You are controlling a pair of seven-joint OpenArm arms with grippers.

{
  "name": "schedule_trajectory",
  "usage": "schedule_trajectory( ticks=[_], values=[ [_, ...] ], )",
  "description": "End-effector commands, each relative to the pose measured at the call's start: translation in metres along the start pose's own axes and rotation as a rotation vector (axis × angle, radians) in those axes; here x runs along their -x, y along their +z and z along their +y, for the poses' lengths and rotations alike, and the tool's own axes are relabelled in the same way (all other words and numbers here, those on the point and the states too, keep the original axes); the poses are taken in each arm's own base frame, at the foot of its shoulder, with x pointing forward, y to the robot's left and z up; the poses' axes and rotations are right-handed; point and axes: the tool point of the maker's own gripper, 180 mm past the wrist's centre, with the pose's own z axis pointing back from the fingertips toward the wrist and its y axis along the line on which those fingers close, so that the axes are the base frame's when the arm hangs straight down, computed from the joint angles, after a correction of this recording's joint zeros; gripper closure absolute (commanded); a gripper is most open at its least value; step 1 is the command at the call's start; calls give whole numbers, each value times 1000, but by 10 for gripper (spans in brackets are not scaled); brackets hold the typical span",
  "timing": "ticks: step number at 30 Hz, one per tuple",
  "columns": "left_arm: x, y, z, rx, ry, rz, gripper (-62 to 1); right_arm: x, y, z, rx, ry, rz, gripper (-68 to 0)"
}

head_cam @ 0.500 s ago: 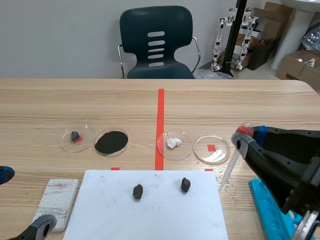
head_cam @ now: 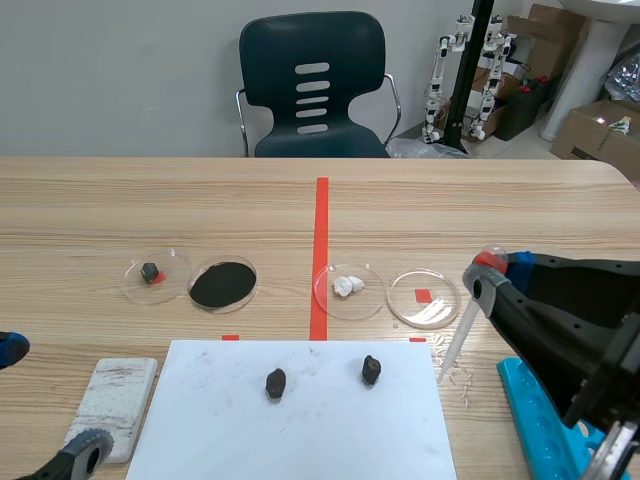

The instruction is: Draw acid from the petri dish

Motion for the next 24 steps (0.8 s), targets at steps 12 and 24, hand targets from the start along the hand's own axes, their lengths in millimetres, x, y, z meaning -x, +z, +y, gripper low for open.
schedule_trajectory(
  ticks=[12, 24],
  values=[
    [-7, -1, 0, -2, 8, -29, -623, -26, -10, -34, 92, 84, -107, -11],
    [-7, -1, 0, -2, 8, -29, -623, -42, -35, -91, 268, 183, -154, -11]
  ],
)
